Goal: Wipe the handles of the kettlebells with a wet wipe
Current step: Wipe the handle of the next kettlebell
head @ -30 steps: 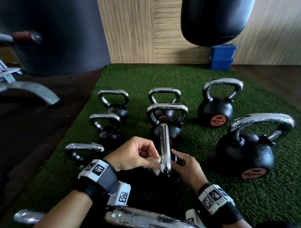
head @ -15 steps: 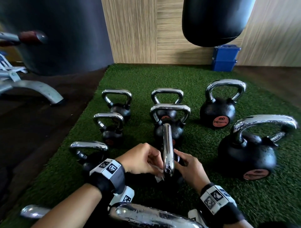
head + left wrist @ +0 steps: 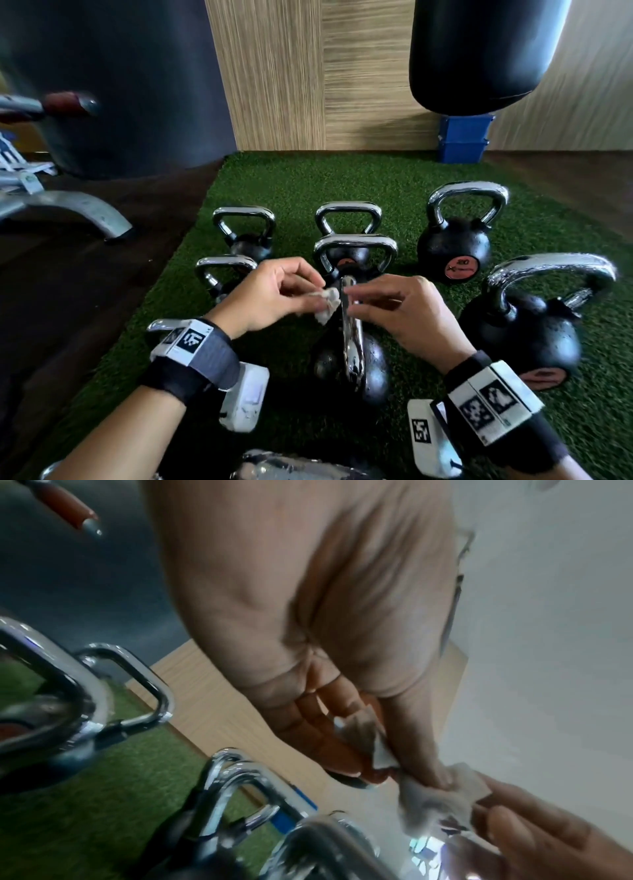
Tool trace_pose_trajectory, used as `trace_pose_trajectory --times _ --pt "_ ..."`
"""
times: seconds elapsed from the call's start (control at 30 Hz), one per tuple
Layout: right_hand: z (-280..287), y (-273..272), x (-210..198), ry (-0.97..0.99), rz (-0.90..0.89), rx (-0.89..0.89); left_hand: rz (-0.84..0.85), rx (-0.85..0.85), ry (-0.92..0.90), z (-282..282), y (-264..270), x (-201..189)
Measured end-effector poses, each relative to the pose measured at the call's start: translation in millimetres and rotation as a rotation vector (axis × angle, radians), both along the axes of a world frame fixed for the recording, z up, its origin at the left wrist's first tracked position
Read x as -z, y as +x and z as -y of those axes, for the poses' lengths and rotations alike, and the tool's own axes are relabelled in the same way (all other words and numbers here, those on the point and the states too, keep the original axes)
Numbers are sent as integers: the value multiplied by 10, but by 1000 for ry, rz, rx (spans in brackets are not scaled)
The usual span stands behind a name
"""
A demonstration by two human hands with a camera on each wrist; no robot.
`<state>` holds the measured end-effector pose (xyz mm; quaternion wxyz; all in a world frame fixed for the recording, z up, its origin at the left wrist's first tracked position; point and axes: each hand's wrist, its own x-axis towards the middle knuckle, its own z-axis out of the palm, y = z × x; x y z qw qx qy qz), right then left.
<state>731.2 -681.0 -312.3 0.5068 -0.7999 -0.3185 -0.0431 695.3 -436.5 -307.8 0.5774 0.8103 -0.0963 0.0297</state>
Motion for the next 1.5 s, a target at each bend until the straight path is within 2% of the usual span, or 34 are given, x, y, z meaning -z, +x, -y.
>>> trace_pose_trajectory --times 0.17,0.27,0.47,0.57,0.67,0.73,0.77,0.83,0.9,1.0,1.17,1.27,1.43,1.5 --pt "-132 -26 -43 202 47 41 62 -46 -193 182 105 -144" --pt "-140 -8 9 267 3 58 61 -81 -199 253 145 -112" --pt "-146 61 122 265 -23 165 -47 9 -155 183 169 -6" --pt "-68 226 256 257 -82 308 -74 30 72 44 199 106" --pt "10 390 451 198 -144 476 -198 3 510 -42 198 352" --pt "20 458 574 146 -175 510 -254 127 757 65 170 564" --pt "7 485 629 115 -176 508 -245 200 800 162 155 670" --pt "-47 530 720 83 -188 498 -178 273 733 379 124 864" --pt "-130 563 789 88 -257 466 -110 219 658 513 94 1006" --pt "-233 586 901 85 -350 392 -39 148 638 516 83 1099" --pt "-275 544 1033 111 -341 340 81 142 568 469 127 1131" --pt "-313 574 1032 119 -347 409 68 159 560 436 151 1126" --pt "-312 676 978 98 -381 423 -32 210 568 409 205 1017" --pt "-319 728 926 129 -324 449 -66 222 566 405 242 979"
